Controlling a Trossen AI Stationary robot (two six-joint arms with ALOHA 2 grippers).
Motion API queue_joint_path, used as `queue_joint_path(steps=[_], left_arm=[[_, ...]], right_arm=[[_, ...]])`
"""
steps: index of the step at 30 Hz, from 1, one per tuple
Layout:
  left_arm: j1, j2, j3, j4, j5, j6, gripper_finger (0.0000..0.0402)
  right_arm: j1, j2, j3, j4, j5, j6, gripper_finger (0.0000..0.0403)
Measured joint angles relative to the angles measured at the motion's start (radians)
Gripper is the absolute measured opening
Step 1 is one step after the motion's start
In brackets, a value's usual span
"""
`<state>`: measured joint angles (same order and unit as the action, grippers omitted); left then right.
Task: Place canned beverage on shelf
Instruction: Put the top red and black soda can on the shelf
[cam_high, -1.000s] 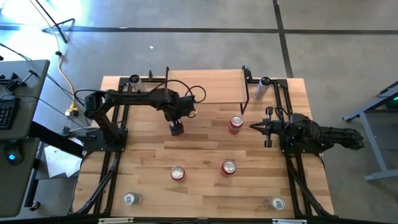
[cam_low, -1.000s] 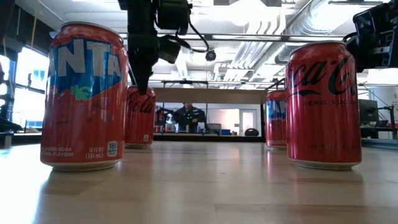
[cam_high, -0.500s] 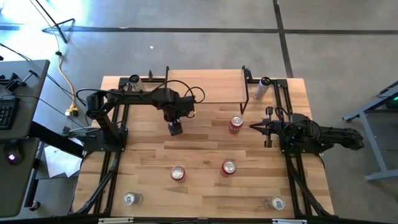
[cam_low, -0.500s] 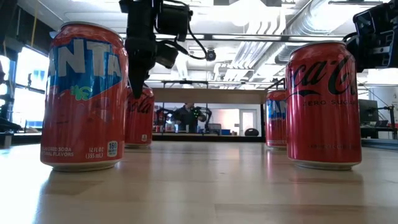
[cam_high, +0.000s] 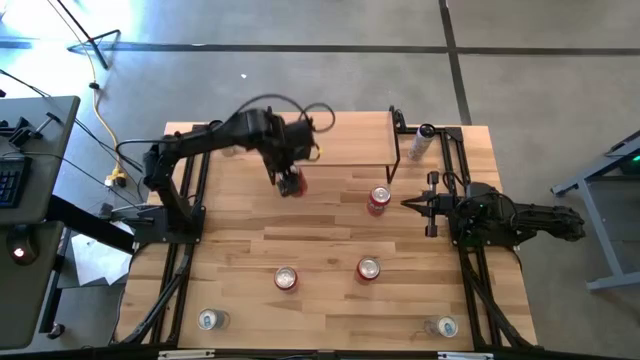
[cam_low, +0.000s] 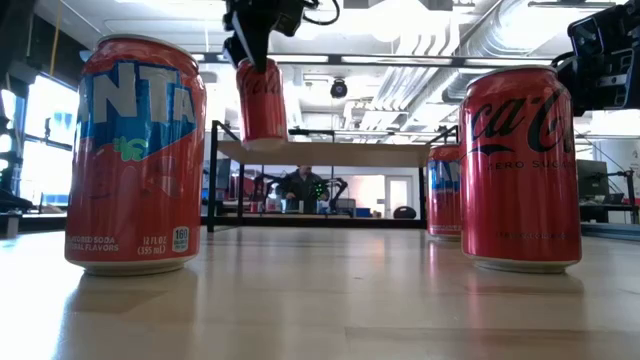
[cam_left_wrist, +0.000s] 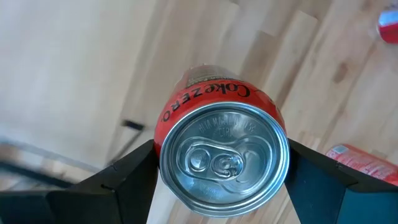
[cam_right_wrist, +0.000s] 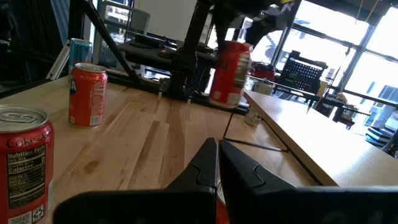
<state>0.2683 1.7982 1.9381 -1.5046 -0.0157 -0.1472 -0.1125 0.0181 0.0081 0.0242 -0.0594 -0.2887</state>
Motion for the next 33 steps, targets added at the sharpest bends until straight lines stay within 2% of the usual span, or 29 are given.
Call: queue_joint_path(steps=[3,9,13,22,29,33], left_arm=[[0.042,0.072,0.167,-0.074,-0.01,0.026,0.0277],[0.124,0.215,0.422,-0.055,0.018,0.096,0.0277],[0.173,0.237,0.385,-0.015,0.058,0.132,0.0277],[0.213,0.267,0.385,0.051,0.052,0.156,0.0277],[0.222,0.24,0.38,0.016,0.057,0.141,0.0277],[0.229,0.222,0.39,-0.058,0.047,0.144,0.0277]], right_arm=[[0.0,0.0,0.0,0.0,0.0,0.0,0.0],[0.0,0.0,0.0,0.0,0.0,0.0,0.0],[0.0,0.001,0.0,0.0,0.0,0.0,0.0],[0.0,0.002,0.0,0.0,0.0,0.0,0.0],[0.0,0.002,0.0,0.0,0.0,0.0,0.0],[0.0,0.002,0.0,0.0,0.0,0.0,0.0]])
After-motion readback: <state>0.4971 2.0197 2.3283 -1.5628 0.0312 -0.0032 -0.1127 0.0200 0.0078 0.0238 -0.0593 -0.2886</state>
